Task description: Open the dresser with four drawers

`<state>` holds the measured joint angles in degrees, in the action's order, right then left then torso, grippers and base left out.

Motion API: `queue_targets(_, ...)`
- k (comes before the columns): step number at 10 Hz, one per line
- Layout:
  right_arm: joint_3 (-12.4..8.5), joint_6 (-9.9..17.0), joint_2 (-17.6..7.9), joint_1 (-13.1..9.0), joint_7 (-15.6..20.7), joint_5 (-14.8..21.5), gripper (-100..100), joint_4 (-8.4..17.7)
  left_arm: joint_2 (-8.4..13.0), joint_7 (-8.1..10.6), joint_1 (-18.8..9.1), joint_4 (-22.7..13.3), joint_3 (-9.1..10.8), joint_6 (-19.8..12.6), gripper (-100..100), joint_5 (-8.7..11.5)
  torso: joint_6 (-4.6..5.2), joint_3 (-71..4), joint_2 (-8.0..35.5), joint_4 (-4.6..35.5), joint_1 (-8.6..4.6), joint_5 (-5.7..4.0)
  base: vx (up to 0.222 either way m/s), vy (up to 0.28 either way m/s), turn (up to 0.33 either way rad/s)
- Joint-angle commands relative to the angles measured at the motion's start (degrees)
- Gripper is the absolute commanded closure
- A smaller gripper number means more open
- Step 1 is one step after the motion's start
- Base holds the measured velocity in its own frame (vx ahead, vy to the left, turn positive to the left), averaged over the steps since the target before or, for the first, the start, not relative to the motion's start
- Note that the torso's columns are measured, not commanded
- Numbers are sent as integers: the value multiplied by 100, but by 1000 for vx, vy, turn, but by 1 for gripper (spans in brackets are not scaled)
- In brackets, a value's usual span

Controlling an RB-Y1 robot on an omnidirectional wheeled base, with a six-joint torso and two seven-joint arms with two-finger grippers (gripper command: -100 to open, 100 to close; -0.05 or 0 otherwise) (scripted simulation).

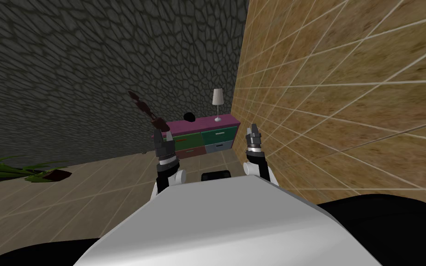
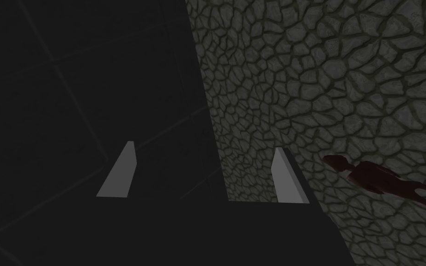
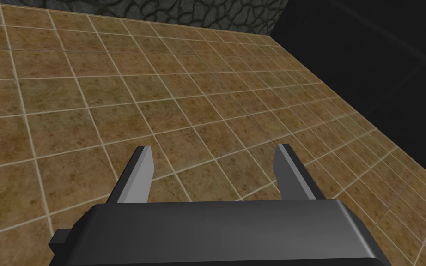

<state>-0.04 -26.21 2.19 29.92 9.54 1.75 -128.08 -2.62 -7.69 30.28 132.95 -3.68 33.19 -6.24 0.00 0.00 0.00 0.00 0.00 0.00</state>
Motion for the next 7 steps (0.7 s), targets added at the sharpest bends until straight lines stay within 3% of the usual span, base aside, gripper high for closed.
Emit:
queue_targets(1,0,0,0,0,0,0,0,0,0,0,0,0,0,0,0,0,0,-467,232,235,0,0,0,0,0)
queue_targets(7,0,-1,0,0,0,0,0,-2,0,0,0,1,0,0,0,0,0,-5381,2693,2691,0,0,0,0,0)
